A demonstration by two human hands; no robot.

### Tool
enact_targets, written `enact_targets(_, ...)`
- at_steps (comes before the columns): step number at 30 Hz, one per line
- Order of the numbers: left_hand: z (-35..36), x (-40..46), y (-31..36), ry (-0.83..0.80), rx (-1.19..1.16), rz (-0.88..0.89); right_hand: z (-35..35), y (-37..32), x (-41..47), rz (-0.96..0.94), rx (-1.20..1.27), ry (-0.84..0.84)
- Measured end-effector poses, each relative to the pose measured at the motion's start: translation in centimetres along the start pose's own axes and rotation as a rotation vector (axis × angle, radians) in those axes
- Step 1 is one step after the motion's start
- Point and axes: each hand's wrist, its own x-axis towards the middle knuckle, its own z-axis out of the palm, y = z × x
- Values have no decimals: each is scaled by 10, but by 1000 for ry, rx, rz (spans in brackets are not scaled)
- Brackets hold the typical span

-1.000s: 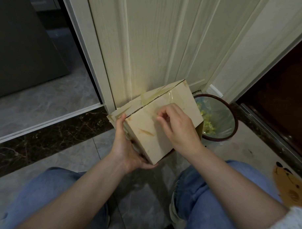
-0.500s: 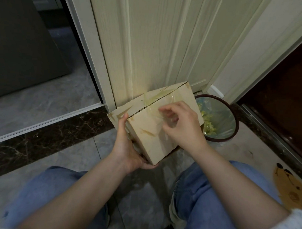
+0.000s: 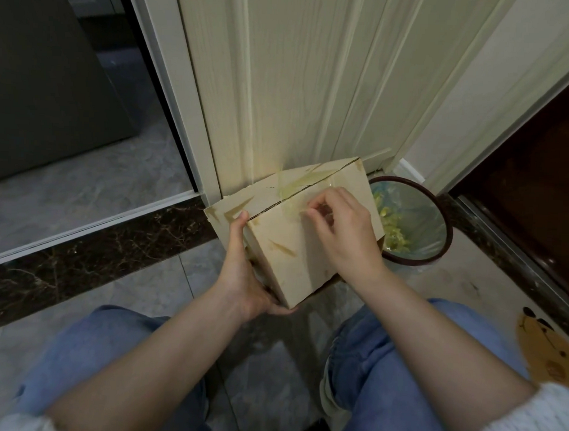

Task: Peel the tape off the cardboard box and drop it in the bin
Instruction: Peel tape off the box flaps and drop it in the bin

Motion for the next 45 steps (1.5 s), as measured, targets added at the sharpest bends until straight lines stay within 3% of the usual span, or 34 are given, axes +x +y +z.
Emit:
enact_targets(8,0,3,0,6,15,7,0,1,0,53,127,-7)
enact_targets(15,3,0,1,24,12,-7,-9,-4,9,393,610,-19)
enact_targets(19,3,1,0,34,30,-7,-10,-3,11,417,636,-67)
enact_targets(25,4,-3,-3,46,116,27,-10,-2,12,357,468,-7)
enact_targets(34,7,-9,-6,52,174,31,-9,-7,7,147,-131,111)
enact_targets(45,1,-6,-8,74,214,19,-9,-7,6,93,-382,78)
